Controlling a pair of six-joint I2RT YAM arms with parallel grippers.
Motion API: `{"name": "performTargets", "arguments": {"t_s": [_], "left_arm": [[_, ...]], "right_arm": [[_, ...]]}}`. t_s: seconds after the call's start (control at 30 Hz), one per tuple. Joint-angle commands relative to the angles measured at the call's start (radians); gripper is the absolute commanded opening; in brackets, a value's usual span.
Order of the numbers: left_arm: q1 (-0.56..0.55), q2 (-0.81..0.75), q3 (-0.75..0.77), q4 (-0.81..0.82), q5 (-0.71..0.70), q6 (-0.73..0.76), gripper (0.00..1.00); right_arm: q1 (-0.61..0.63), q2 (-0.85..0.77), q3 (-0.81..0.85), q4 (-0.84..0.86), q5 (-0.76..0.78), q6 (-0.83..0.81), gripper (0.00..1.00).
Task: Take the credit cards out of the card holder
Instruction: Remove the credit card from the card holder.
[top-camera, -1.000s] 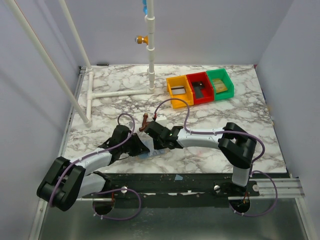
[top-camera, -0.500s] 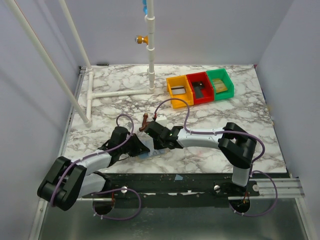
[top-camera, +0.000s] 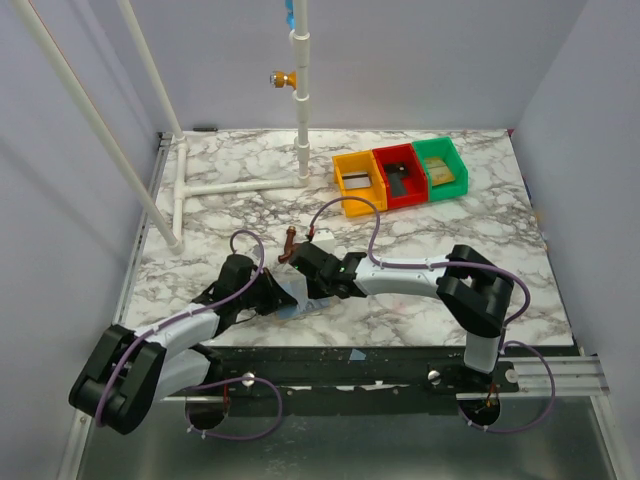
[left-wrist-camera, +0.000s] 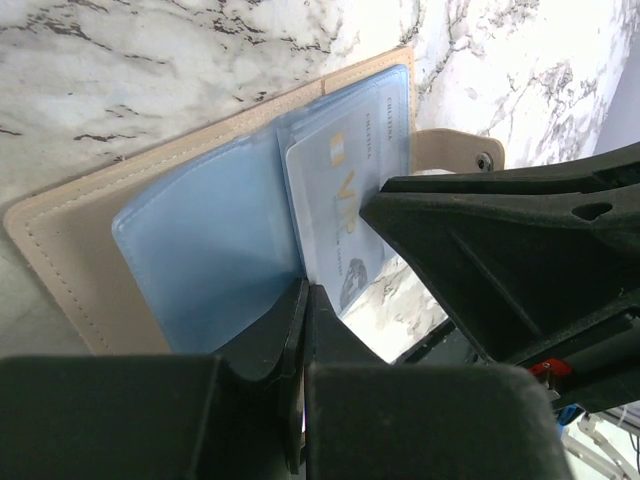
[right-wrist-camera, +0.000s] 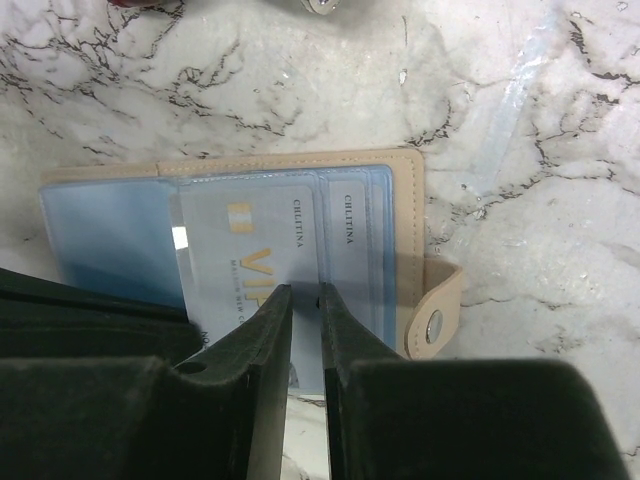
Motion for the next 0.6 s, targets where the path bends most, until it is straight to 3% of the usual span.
{"name": "performTargets", "arguments": {"t_s": [0.0, 0.23, 0.57], "left_arm": [[0.002, -0.050, 0.018, 0.006, 0.032, -0.017, 0.00], [0.010, -0.083, 0.035, -0.108, -0.020, 0.012, 0.00], [0.019, -0.063, 0.023, -0.112, -0.028, 0.014, 0.00]], "right_arm": [[0.006, 0.029, -0.044, -0.031, 0.006, 0.013, 0.18], [-0.005, 0.019, -0.068, -0.044, 0.039, 0.022, 0.18], [-0.014, 0.023, -0.076, -0.045, 0.032, 0.021, 0.18]]}}
